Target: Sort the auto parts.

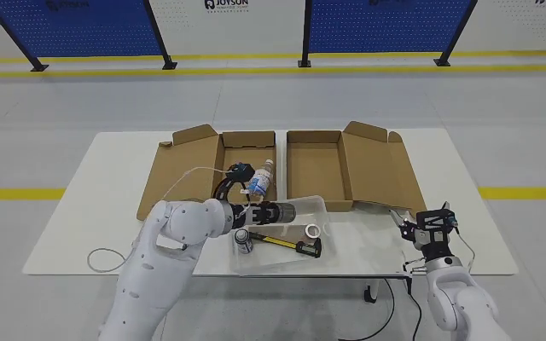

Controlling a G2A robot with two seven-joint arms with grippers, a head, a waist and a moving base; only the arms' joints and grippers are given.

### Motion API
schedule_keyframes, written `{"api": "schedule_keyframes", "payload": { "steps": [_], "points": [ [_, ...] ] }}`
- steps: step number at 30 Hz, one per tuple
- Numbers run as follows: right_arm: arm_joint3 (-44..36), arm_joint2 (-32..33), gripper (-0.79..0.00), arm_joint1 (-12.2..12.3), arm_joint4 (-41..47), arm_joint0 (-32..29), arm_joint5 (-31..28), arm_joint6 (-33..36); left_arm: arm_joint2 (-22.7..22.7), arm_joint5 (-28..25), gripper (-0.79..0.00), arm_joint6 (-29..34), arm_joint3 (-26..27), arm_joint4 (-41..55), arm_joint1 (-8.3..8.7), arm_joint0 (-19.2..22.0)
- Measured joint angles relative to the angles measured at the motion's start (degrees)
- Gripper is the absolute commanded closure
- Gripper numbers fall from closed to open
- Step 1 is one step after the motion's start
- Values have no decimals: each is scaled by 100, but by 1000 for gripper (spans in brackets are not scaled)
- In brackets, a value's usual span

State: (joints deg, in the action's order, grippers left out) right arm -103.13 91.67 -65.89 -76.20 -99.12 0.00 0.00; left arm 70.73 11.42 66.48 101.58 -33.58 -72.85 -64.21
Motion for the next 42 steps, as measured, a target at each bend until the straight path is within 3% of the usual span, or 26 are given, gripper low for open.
{"api": "schedule_keyframes", "payload": {
  "steps": [8,17,28,42],
  "points": [
    [0,0,-785,0,0,0,0,0,-74,864,0,-641,-254,-1186,22,326],
    [0,0,-785,0,0,0,0,0,-621,1778,0,-801,-1219,-2264,-68,869],
    [0,0,-785,0,0,0,0,0,-1072,2143,0,-659,-2304,-2514,-231,1515],
    [0,0,-785,0,0,0,0,0,-1366,2186,0,-328,-3190,-2771,-374,1949]
  ]
}}
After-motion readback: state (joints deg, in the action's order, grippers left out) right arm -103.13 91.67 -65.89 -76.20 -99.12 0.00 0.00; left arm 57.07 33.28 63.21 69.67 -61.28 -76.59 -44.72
